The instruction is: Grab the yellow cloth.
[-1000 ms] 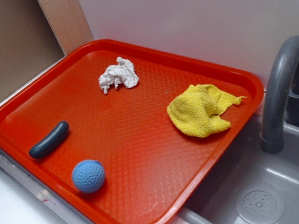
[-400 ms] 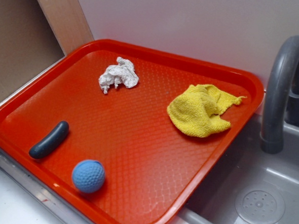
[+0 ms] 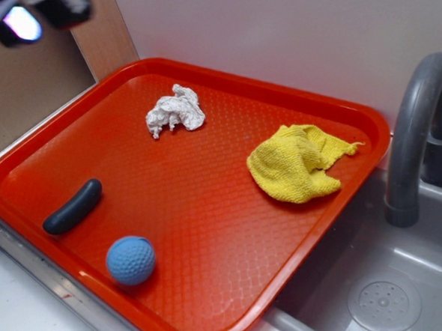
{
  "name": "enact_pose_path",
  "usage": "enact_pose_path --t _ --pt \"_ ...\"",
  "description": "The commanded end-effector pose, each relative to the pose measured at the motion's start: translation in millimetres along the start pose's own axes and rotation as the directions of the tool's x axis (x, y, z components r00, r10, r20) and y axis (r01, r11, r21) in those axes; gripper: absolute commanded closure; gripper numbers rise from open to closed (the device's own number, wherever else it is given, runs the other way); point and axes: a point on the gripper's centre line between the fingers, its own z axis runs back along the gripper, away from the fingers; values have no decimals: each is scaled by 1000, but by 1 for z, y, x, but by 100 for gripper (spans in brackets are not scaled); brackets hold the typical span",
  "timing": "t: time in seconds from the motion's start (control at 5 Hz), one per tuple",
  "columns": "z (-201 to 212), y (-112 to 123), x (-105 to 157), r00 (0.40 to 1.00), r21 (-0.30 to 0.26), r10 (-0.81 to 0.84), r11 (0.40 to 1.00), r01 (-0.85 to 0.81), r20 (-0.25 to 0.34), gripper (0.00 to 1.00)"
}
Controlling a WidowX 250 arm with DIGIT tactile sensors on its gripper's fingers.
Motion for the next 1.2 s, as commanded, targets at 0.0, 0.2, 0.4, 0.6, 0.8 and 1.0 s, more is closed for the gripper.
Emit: enact_pose_path --t 0.0,0.2,0.4,0.6,0.8,1.0 --pt "-52 -81 2 996 -24 -59 998 61 68 0" --pt "-86 -101 8 999 2 -45 999 45 20 0" --pt "-116 -113 17 999 13 6 1000 -6 -38 0" --pt "-140 -124 20 999 56 3 998 0 -46 0" --pt "-160 -134 21 998 116 -18 993 26 -67 0" --pt "-173 -136 20 980 127 -59 988 84 -188 0"
